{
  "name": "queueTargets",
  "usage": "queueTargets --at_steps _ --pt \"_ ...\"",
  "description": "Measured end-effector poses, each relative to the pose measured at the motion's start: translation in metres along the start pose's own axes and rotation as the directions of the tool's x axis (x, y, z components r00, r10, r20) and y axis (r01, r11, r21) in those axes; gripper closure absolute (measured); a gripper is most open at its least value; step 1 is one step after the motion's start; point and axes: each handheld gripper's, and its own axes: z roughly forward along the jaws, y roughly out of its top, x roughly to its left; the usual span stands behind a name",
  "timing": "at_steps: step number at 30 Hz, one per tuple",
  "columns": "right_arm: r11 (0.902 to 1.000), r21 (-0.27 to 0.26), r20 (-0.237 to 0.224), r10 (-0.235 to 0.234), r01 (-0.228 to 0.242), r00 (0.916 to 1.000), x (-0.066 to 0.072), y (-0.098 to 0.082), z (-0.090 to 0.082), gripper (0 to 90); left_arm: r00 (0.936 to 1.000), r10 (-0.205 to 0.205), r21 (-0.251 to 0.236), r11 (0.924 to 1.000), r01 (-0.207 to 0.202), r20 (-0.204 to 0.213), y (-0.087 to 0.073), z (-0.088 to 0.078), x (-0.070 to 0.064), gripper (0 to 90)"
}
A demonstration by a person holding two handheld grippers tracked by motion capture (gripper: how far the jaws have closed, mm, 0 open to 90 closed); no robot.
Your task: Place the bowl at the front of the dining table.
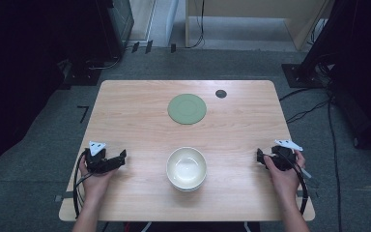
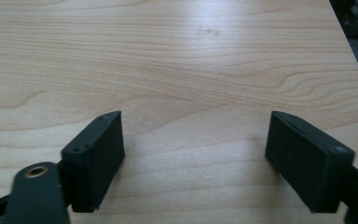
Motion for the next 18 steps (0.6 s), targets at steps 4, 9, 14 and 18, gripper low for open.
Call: queueTargets --at_steps 4,9,14,18 --pt "0.9999 0.01 0.021 0.012 -0.012 0.9997 0.004 0.005 -0.001 13.9 0.999 -0.027 -0.082 0.9962 0.03 0.036 0.011 -0.014 -0.007 8.4" --pt "0.9972 -0.073 0.009 -0.018 0.019 0.9998 0.012 0.024 -0.018 14.1 0.998 -0.03 -0.159 0.9871 0.021 -0.055 0.037 -0.033 -0.024 8.5" --pt "0.9912 -0.125 -0.004 -0.042 0.042 0.9991 0.019 0.041 -0.036 13.7 0.9981 0.001 -0.163 0.9866 0.009 0.062 0.04 -0.037 -0.032 14.6" --pt "0.9922 -0.124 0.0 -0.013 0.013 0.9999 0.019 0.055 -0.039 13.8 0.9975 0.012 -0.138 0.9905 -0.002 0.07 0.042 -0.034 -0.035 14.6"
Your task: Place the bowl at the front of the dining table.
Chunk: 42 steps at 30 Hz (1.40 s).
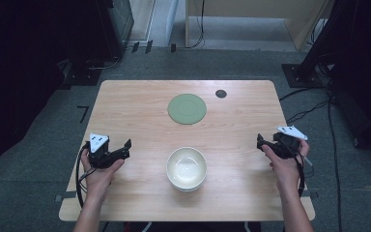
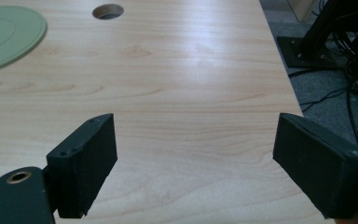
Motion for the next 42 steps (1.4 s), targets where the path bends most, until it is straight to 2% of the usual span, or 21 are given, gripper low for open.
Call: queueTargets --at_steps 2,5,6,7,8,9,12,14,16,17,18,21,23,24,29,33,34,36,39,42 --pt "0.9999 -0.007 0.012 0.011 -0.011 0.9999 0.0 0.01 0.0 13.8 0.9998 -0.019 0.007 0.9998 0.019 0.011 0.005 0.003 0.001 14.6" --pt "0.9998 -0.015 0.028 0.012 -0.011 0.9995 0.001 0.018 0.001 13.8 0.9996 -0.016 0.002 0.9999 0.016 0.022 0.01 0.005 0.001 14.6" --pt "0.9999 -0.016 0.03 0.002 -0.001 0.9995 0.001 0.022 0.002 13.8 0.9981 -0.054 -0.01 0.9985 0.054 0.031 0.016 0.006 0.002 14.6" --pt "1.0 -0.008 0.016 -0.003 0.004 0.9999 0.001 0.027 0.006 13.8 0.9965 -0.069 -0.019 0.9974 0.07 0.046 0.018 0.007 0.002 14.6" --pt "0.9997 -0.009 -0.023 0.023 -0.023 0.9995 0.001 0.029 0.011 13.9 0.9945 -0.086 -0.029 0.9957 0.088 0.059 0.022 0.008 0.001 14.7" --pt "0.9997 -0.009 -0.023 0.023 -0.023 0.9995 0.001 0.029 0.011 13.9 0.9934 -0.093 -0.037 0.9947 0.095 0.067 0.024 0.009 0.0 14.7" --pt "0.9996 0.002 -0.072 0.027 -0.027 0.9971 0.004 0.022 0.022 14.2 0.993 -0.084 -0.041 0.9953 0.087 0.083 0.025 0.014 -0.005 14.8" --pt "0.9997 0.011 -0.078 0.023 -0.023 0.9967 0.005 0.021 0.023 14.1 0.9913 -0.085 -0.021 0.9959 0.088 0.1 0.024 0.019 -0.009 14.8" --pt "0.9987 0.015 -0.118 0.05 -0.049 0.9917 0.008 0.019 0.024 14.2 0.9912 -0.071 -0.017 0.9972 0.073 0.112 0.024 0.02 -0.015 14.8" --pt "0.9987 0.015 -0.118 0.05 -0.049 0.9917 0.008 0.019 0.024 14.2 0.99 -0.067 -0.016 0.9975 0.069 0.124 0.024 0.019 -0.018 14.8" --pt "0.9993 0.006 -0.139 0.038 -0.038 0.9896 0.013 0.02 0.022 14.1 0.9858 -0.069 -0.019 0.9972 0.073 0.153 0.026 0.016 -0.025 14.8" --pt "0.9993 0.004 -0.16 0.038 -0.037 0.9864 0.018 0.019 0.018 14.1 0.9833 -0.054 -0.017 0.9982 0.058 0.174 0.028 0.011 -0.031 14.9" --pt "0.9991 -0.003 -0.184 0.04 -0.042 0.982 0.023 0.017 0.012 14.1 0.9778 -0.048 -0.018 0.9984 0.053 0.204 0.027 0.003 -0.04 14.9" --pt "0.9988 -0.005 -0.195 0.046 -0.048 0.9796 0.025 0.015 0.008 14.1 0.977 -0.041 -0.014 0.9989 0.045 0.209 0.027 0.001 -0.043 14.9" --pt "0.9995 -0.002 -0.213 0.03 -0.031 0.9767 0.038 0.005 -0.008 14.0 0.9706 -0.024 -0.008 0.9996 0.026 0.24 0.023 -0.013 -0.058 15.6" --pt "0.9997 -0.001 -0.222 0.022 -0.023 0.9748 0.047 0.002 -0.014 14.0 0.9681 -0.021 0.001 0.9998 0.021 0.25 0.022 -0.016 -0.064 15.6" --pt "1.0 -0.001 -0.225 -0.003 0.003 0.9744 0.054 0.005 -0.018 13.9 0.9658 -0.018 0.001 0.9998 0.018 0.259 0.024 -0.017 -0.067 15.6" --pt "0.9999 -0.005 -0.228 -0.015 0.014 0.9736 0.056 0.008 -0.019 13.9 0.9634 -0.018 -0.002 0.9998 0.019 0.267 0.028 -0.018 -0.071 15.6" --pt "0.9989 -0.027 -0.239 -0.043 0.038 0.97 0.066 0.02 -0.022 13.8 0.9643 -0.003 -0.018 0.9998 0.008 0.265 0.037 -0.015 -0.078 15.6" --pt "0.9977 -0.047 -0.255 -0.059 0.049 0.9652 0.075 0.033 -0.024 13.8 0.9736 0.031 -0.035 0.9991 -0.024 0.226 0.044 -0.011 -0.088 15.5"
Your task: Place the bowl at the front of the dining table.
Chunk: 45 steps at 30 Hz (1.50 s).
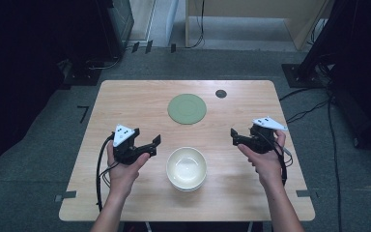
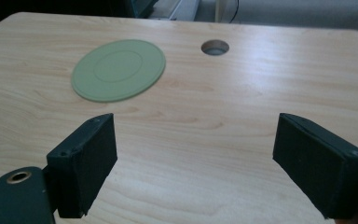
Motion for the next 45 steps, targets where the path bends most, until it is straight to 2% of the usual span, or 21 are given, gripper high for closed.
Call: queueTargets --at_steps 3,4,5,10,13,15,16,21,24,25,29,30,31,32,34,35,36,37,38,40,45 --pt "0.9998 -0.013 -0.023 0.016 -0.017 0.9996 0.003 0.002 -0.001 13.8 0.9999 0.009 0.009 0.9999 -0.009 0.005 -0.002 0.003 -0.003 15.6" --pt "0.9995 -0.002 -0.047 0.032 -0.032 0.9984 0.008 0.002 0.0 13.6 0.9998 0.015 0.025 0.9996 -0.015 0.011 -0.004 0.005 -0.006 15.5" --pt "0.9995 -0.002 -0.047 0.032 -0.032 0.9984 0.008 0.002 0.0 13.6 0.9996 0.019 0.035 0.9992 -0.02 0.022 -0.006 0.006 -0.008 15.5" --pt "0.9997 0.016 -0.094 0.017 -0.015 0.9955 0.025 -0.006 -0.004 13.5 0.9973 0.01 0.071 0.9974 -0.015 0.073 -0.021 0.006 -0.018 15.5" --pt "0.9996 0.028 -0.115 0.0 0.003 0.9934 0.037 -0.011 -0.005 13.5 0.996 0.01 0.081 0.9965 -0.017 0.089 -0.024 0.007 -0.021 15.6" --pt "0.9995 0.03 -0.119 -0.005 0.009 0.9929 0.039 -0.013 -0.005 13.5 0.9944 0.001 0.079 0.9968 -0.01 0.106 -0.025 0.006 -0.024 15.6" --pt "0.9991 0.038 -0.135 -0.015 0.02 0.9908 0.047 -0.016 -0.005 13.4 0.9938 0.003 0.081 0.9966 -0.012 0.111 -0.025 0.006 -0.025 15.7" --pt "0.9986 0.036 -0.151 -0.032 0.037 0.988 0.061 -0.02 -0.007 13.4 0.9898 0.025 0.08 0.9961 -0.037 0.141 -0.026 0.003 -0.036 15.7" --pt "0.9983 0.036 -0.158 -0.039 0.045 0.9867 0.064 -0.02 -0.007 13.4 0.9872 0.063 0.093 0.9926 -0.077 0.146 -0.03 0.004 -0.044 16.5" --pt "0.9981 0.038 -0.169 -0.042 0.049 0.9848 0.067 -0.021 -0.008 13.4 0.9874 0.07 0.096 0.9918 -0.084 0.142 -0.031 0.005 -0.046 23.9" --pt "0.9978 0.042 -0.174 -0.043 0.051 0.9838 0.069 -0.023 -0.009 13.0 0.9861 0.102 0.113 0.9867 -0.117 0.131 -0.036 0.009 -0.049 31.4" --pt "0.9985 0.037 -0.173 -0.034 0.041 0.9843 0.07 -0.023 -0.009 12.9 0.9864 0.109 0.117 0.9854 -0.123 0.123 -0.037 0.01 -0.049 38.1" --pt "0.9985 0.037 -0.173 -0.034 0.041 0.9843 0.07 -0.023 -0.009 12.9 0.9866 0.113 0.124 0.9841 -0.128 0.117 -0.039 0.011 -0.048 38.1" --pt "0.9983 0.04 -0.195 -0.032 0.041 0.9802 0.072 -0.023 -0.009 12.9 0.9869 0.12 0.14 0.9809 -0.135 0.108 -0.041 0.014 -0.047 44.5" --pt "0.9977 0.048 -0.212 -0.037 0.048 0.9765 0.075 -0.024 -0.01 13.0 0.986 0.121 0.155 0.9782 -0.138 0.115 -0.043 0.016 -0.047 48.4" --pt "0.9977 0.048 -0.212 -0.037 0.048 0.9765 0.075 -0.024 -0.01 13.0 0.986 0.121 0.155 0.9782 -0.138 0.115 -0.043 0.016 -0.047 53.6" --pt "0.9973 0.039 -0.221 -0.052 0.063 0.9739 0.078 -0.025 -0.01 15.4 0.9832 0.127 0.164 0.9752 -0.148 0.131 -0.044 0.019 -0.047 57.5" --pt "0.9973 0.039 -0.221 -0.052 0.063 0.9739 0.078 -0.025 -0.01 15.4 0.9832 0.127 0.164 0.9752 -0.148 0.131 -0.044 0.019 -0.047 60.5" --pt "0.9972 0.033 -0.219 -0.058 0.067 0.974 0.079 -0.025 -0.011 15.9 0.9811 0.14 0.166 0.9728 -0.161 0.134 -0.044 0.019 -0.048 60.5" --pt "0.9973 0.025 -0.226 -0.062 0.069 0.9723 0.08 -0.025 -0.012 16.4 0.9739 0.178 0.168 0.9651 -0.201 0.14 -0.045 0.02 -0.053 70.1" --pt "0.9967 0.005 -0.235 -0.078 0.082 0.9689 0.082 -0.025 -0.014 20.2 0.9682 0.2 0.162 0.9613 -0.223 0.151 -0.046 0.02 -0.056 79.8"
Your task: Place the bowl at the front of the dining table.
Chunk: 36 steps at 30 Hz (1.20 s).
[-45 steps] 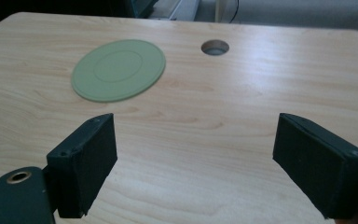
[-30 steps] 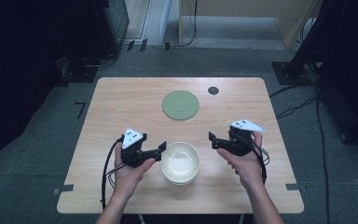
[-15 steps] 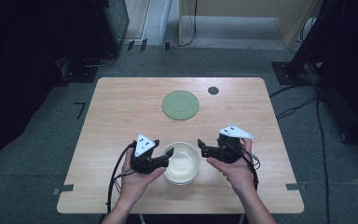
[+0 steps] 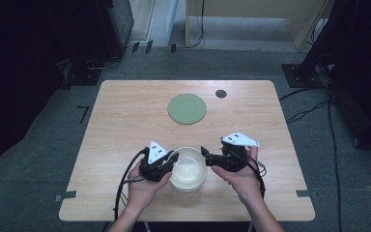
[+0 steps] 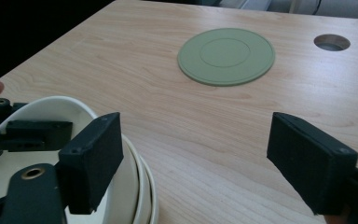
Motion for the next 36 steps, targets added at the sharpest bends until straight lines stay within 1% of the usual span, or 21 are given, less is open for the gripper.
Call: queueTargets --at_steps 4,7,8,9,12,14,15,17,18,20,21,23,25,26,27,29,31,32,34,35,36 --pt "0.9998 -0.014 -0.014 -0.011 0.01 0.9999 0.003 0.0 -0.001 22.4 0.9998 0.02 0.0 0.9998 -0.02 0.002 0.0 0.0 0.0 80.6" --pt "0.9998 -0.02 -0.024 -0.009 0.008 0.9997 0.003 0.0 0.0 24.9 0.9963 0.079 0.002 0.9969 -0.079 -0.034 0.0 0.0 -0.004 82.3" --pt "0.9998 -0.02 -0.024 -0.009 0.008 0.9997 0.003 0.0 0.0 24.9 0.9963 0.079 0.002 0.9969 -0.079 -0.034 0.0 0.0 -0.004 82.8" --pt "0.9997 -0.022 -0.031 -0.009 0.008 0.9995 0.002 0.0 0.0 26.0 0.9947 0.091 0.001 0.9958 -0.092 -0.047 0.0 0.0 -0.006 82.8" --pt "0.9992 -0.039 -0.043 -0.008 0.007 0.999 0.001 0.0 -0.002 31.9 0.9937 0.1 0.0 0.995 -0.1 -0.05 0.0 0.0 -0.006 83.0" --pt "0.9991 -0.043 -0.047 -0.007 0.005 0.9989 0.001 0.0 -0.002 33.3 0.9946 0.095 -0.024 0.9951 -0.096 -0.043 0.001 -0.002 -0.006 83.2" --pt "0.9985 -0.055 -0.051 -0.009 0.006 0.9987 0.0 0.0 -0.003 35.0 0.9921 0.113 -0.027 0.9931 -0.115 -0.054 0.003 -0.004 -0.008 83.9" --pt "0.9985 -0.055 -0.056 -0.007 0.004 0.9984 0.0 0.0 -0.004 36.4 0.9908 0.122 -0.026 0.9919 -0.124 -0.057 0.004 -0.005 -0.008 83.9" --pt "0.9987 -0.052 -0.082 -0.006 0.002 0.9966 -0.001 0.0 -0.005 41.9 0.9909 0.122 -0.031 0.9918 -0.124 -0.055 0.003 -0.005 -0.008 83.9" --pt "0.999 -0.044 -0.121 -0.007 0.002 0.9927 -0.001 0.0 -0.006 48.7 0.9907 0.123 -0.035 0.9915 -0.125 -0.057 0.002 -0.005 -0.008 83.9" --pt "0.999 -0.044 -0.121 -0.007 0.002 0.9927 -0.001 0.0 -0.006 48.7 0.9896 0.129 -0.042 0.9903 -0.132 -0.063 0.002 -0.005 -0.009 83.9" --pt "0.9993 -0.037 -0.175 -0.016 0.009 0.9844 -0.001 0.0 -0.007 53.8 0.9846 0.152 -0.055 0.9861 -0.157 -0.086 0.003 -0.007 -0.012 83.9" --pt "0.9994 -0.026 -0.197 -0.025 0.02 0.9801 0.001 0.001 -0.007 56.4 0.9826 0.158 -0.064 0.9842 -0.165 -0.097 0.003 -0.008 -0.013 83.9" --pt "0.9999 -0.011 -0.22 -0.015 0.013 0.9754 0.001 0.0 -0.007 56.7 0.9829 0.156 -0.069 0.9843 -0.163 -0.099 0.003 -0.009 -0.013 83.9" --pt "0.9989 0.045 -0.251 -0.004 0.015 0.968 0.003 0.001 -0.005 54.5 0.9859 0.136 -0.088 0.9855 -0.145 -0.098 0.004 -0.011 -0.011 84.0" --pt "0.9986 0.052 -0.247 0.004 0.01 0.9691 0.004 0.001 -0.006 56.5 0.9862 0.131 -0.097 0.9853 -0.141 -0.102 0.004 -0.013 -0.01 84.0" --pt "0.9991 0.043 -0.269 0.011 0.0 0.9631 0.007 0.0 -0.006 58.5 0.9854 0.127 -0.121 0.9827 -0.14 -0.113 0.006 -0.017 -0.01 84.0" --pt "0.9991 0.043 -0.269 0.012 0.0 0.9632 0.009 0.0 -0.005 58.2 0.985 0.126 -0.134 0.9808 -0.142 -0.118 0.006 -0.019 -0.01 83.9" --pt "0.9992 0.039 -0.251 -0.001 0.011 0.9679 0.014 -0.001 -0.003 56.8 0.9833 0.13 -0.155 0.9765 -0.149 -0.128 0.007 -0.023 -0.011 83.9" --pt "0.9989 0.046 -0.245 0.011 0.0 0.9695 0.019 -0.003 0.001 54.3 0.9819 0.135 -0.168 0.9734 -0.156 -0.134 0.007 -0.025 -0.012 83.9" --pt "0.9989 0.046 -0.245 0.011 0.0 0.9695 0.019 -0.003 0.001 54.3 0.981 0.138 -0.174 0.9716 -0.161 -0.136 0.007 -0.026 -0.013 83.9"
